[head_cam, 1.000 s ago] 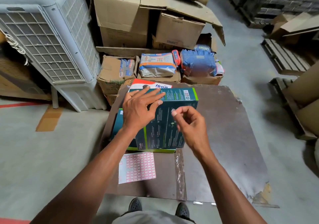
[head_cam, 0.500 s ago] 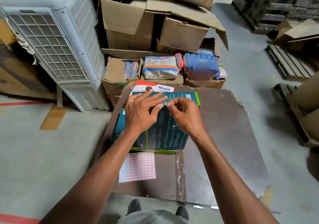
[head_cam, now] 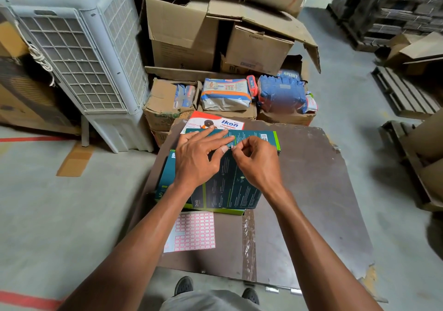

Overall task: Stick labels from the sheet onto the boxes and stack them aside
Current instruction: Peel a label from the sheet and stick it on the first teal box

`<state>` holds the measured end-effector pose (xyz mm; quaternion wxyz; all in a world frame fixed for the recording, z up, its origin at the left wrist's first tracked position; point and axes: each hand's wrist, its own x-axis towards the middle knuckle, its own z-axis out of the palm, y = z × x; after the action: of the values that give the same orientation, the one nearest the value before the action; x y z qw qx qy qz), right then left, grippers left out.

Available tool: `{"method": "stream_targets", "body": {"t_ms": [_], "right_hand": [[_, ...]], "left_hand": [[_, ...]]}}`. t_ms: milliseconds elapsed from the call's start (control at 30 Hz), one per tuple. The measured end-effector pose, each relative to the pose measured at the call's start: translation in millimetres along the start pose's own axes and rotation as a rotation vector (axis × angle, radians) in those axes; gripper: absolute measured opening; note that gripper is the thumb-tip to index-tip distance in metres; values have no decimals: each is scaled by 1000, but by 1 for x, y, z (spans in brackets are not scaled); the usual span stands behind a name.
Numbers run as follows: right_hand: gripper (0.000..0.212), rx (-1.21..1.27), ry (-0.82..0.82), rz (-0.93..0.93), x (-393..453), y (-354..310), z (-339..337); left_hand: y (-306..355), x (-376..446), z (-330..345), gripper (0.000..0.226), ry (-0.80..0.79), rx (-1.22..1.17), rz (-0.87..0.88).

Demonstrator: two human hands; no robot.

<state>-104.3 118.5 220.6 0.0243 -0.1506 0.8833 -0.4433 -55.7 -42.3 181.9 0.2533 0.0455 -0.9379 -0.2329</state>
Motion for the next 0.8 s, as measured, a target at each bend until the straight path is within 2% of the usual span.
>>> {"method": "stream_targets", "body": {"t_ms": [300, 533, 800], "right_hand": [[17, -43, 58, 19, -4, -4, 4], [49, -70, 44, 172, 7, 9, -17], [32, 46, -12, 137, 3, 19, -17]], "left_hand": [[3, -5, 0, 30, 30, -6, 10], [7, -7, 0, 31, 31, -9, 2], [14, -4, 1, 38, 37, -15, -66]]}}
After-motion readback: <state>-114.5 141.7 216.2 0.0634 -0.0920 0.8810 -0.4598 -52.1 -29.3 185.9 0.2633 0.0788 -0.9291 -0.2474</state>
